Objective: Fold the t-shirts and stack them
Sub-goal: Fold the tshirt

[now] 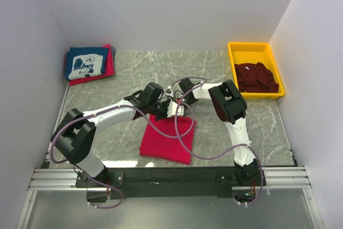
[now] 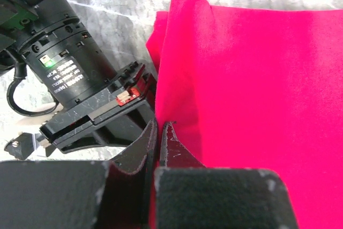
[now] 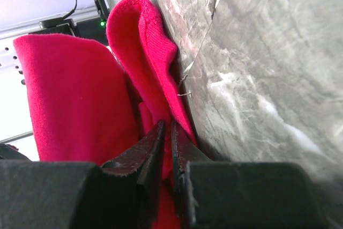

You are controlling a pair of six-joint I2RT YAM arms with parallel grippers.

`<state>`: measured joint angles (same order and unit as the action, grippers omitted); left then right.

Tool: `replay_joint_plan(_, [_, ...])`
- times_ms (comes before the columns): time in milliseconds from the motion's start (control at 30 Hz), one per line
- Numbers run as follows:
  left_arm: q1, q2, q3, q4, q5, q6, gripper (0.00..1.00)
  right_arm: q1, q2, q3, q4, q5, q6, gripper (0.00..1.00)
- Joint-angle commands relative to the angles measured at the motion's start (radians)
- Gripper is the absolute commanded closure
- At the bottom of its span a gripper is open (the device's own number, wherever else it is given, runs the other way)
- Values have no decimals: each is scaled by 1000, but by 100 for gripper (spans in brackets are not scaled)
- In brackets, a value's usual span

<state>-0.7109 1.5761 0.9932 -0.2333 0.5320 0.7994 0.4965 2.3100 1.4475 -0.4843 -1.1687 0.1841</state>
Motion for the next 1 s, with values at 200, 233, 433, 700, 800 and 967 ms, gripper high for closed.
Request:
replay_joint_plan(200, [13, 10, -24, 163, -44, -3, 99, -1, 14, -29, -37, 43, -5, 83])
replay_joint_plan(233, [14, 9, -27, 170, -47, 0, 99, -1, 14, -32, -36, 41, -5, 83])
replay_joint_plan(433, [21, 27, -24, 175, -49, 12, 99, -1, 14, -13, -53, 47, -18, 83])
replay_joint_plan(700, [21, 48, -53, 216, -58, 18, 98, -4, -8, 77, -141, 178, -72, 78])
replay_joint_plan(800, [21, 48, -65, 221, -59, 23, 95, -4, -4, 123, -183, 224, -90, 76])
replay_joint_plan(967, [21, 52, -85, 226, -73, 40, 87, -4, -32, 163, -243, 331, -124, 70])
